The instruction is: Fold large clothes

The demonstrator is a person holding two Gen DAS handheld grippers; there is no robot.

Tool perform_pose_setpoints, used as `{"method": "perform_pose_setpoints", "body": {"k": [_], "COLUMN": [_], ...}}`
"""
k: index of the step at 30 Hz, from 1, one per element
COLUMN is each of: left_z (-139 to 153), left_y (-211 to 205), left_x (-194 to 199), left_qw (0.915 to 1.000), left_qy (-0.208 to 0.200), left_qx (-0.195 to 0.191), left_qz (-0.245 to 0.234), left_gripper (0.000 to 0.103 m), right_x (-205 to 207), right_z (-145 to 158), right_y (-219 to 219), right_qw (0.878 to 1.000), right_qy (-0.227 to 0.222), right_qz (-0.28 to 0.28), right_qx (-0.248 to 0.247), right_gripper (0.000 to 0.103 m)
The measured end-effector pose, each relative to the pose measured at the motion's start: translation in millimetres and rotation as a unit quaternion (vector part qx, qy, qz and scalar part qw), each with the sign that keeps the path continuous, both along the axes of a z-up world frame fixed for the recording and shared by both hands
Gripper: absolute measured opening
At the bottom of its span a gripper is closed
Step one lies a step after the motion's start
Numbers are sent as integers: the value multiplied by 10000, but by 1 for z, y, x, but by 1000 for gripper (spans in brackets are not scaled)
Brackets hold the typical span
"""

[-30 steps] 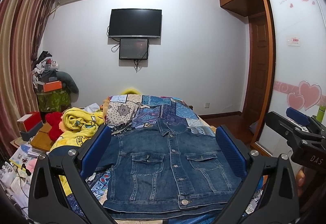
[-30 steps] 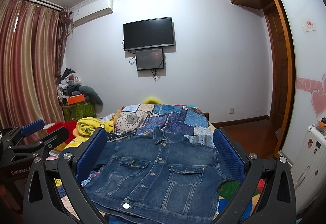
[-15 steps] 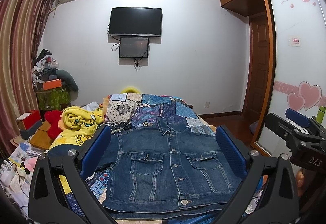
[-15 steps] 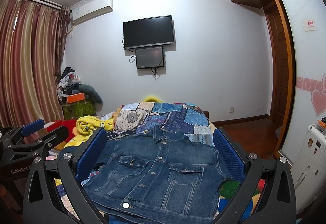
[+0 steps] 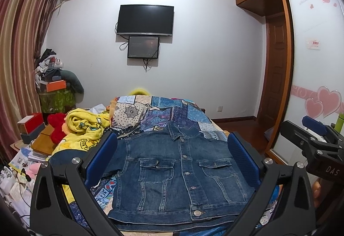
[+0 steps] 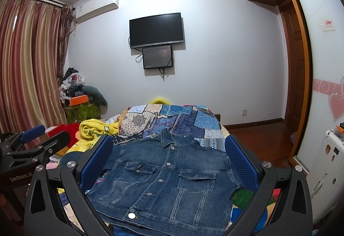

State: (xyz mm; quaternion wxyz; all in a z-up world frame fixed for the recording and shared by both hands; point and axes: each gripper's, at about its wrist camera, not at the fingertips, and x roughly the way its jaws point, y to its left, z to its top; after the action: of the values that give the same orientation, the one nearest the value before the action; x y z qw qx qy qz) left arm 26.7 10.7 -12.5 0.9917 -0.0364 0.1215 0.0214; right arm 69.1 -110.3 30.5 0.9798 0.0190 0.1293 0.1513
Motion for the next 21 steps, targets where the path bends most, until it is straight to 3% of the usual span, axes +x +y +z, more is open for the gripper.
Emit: {"method": "perform_pose_setpoints", "body": {"k": [11, 21], "left_z": [-12, -37], "left_y": [23, 100], "left_x": [35, 93], "left_qw": [9997, 9952], "left_qy": [202, 506], "left_qx": [-150, -429], "left_qz": [60, 719], "left_gripper": [103, 103], "right_x": [29, 79], "right_z": [-7, -26], "right_y": [18, 44], "right_qw": [9994, 9957], "right_qy": [300, 805], "right_qz": [13, 43], "right_qx": [-190, -462], "right_gripper": [103, 103]}}
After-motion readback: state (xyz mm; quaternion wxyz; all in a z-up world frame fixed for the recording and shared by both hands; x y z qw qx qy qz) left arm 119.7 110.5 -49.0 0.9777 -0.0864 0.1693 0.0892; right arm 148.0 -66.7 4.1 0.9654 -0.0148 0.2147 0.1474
